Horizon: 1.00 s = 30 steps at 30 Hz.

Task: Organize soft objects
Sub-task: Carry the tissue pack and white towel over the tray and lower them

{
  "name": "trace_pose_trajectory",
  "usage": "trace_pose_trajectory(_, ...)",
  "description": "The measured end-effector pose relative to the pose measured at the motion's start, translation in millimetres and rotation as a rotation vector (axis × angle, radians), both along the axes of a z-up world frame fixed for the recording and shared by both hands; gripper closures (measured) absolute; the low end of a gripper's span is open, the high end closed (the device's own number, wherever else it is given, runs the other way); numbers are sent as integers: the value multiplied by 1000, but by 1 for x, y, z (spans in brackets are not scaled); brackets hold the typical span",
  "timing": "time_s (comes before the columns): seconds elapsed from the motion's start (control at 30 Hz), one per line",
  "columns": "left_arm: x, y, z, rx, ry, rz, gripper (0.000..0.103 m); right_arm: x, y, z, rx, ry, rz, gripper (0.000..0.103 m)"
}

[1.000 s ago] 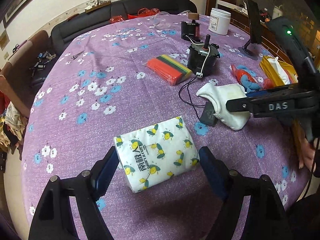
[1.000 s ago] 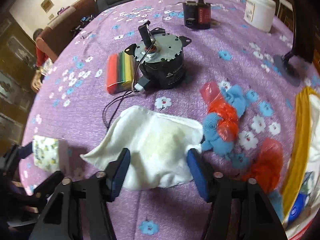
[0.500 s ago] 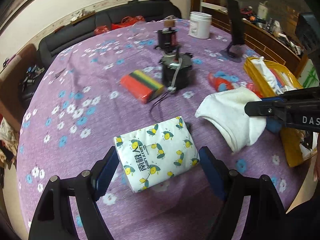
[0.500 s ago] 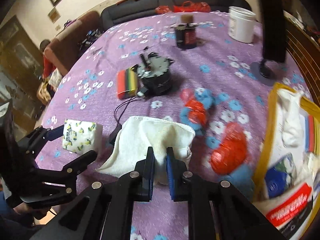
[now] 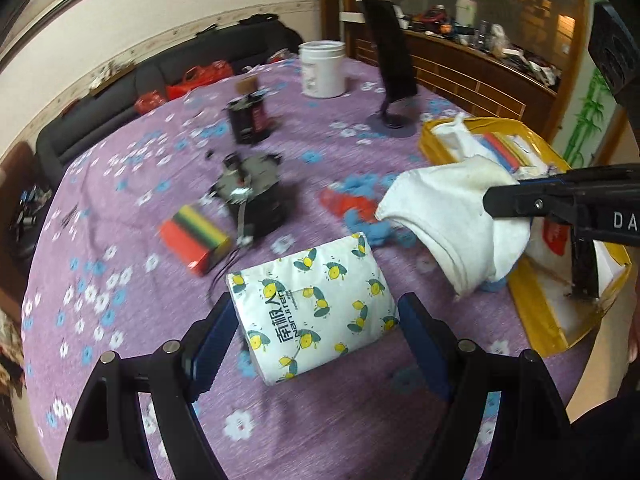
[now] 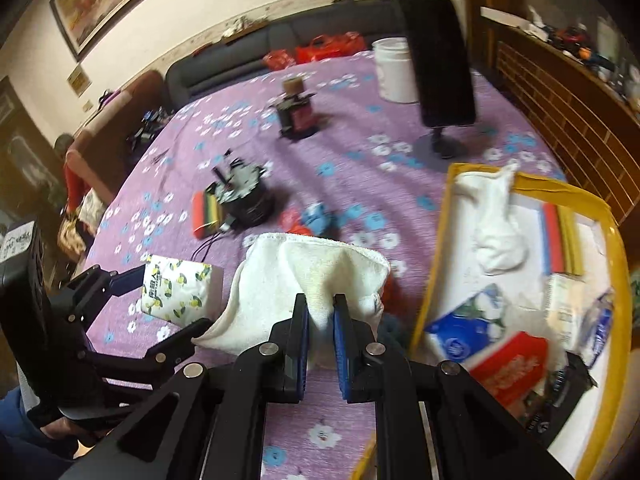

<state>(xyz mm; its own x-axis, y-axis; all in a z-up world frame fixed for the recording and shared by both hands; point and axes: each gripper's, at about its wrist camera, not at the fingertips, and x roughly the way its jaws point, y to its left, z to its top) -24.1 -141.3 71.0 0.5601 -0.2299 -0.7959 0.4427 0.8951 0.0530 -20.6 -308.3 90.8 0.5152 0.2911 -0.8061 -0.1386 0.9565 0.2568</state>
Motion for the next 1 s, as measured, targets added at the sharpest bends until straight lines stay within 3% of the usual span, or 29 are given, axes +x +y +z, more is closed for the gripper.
trace_pose_trajectory(0.63, -7, -122, 16, 50, -76, -294, 23, -14, -105, 17, -24, -35, -233, 90)
trace_pose_trajectory(1.0, -12, -185, 3, 76, -75, -413, 23, -9, -160, 7, -63, -10, -321, 90)
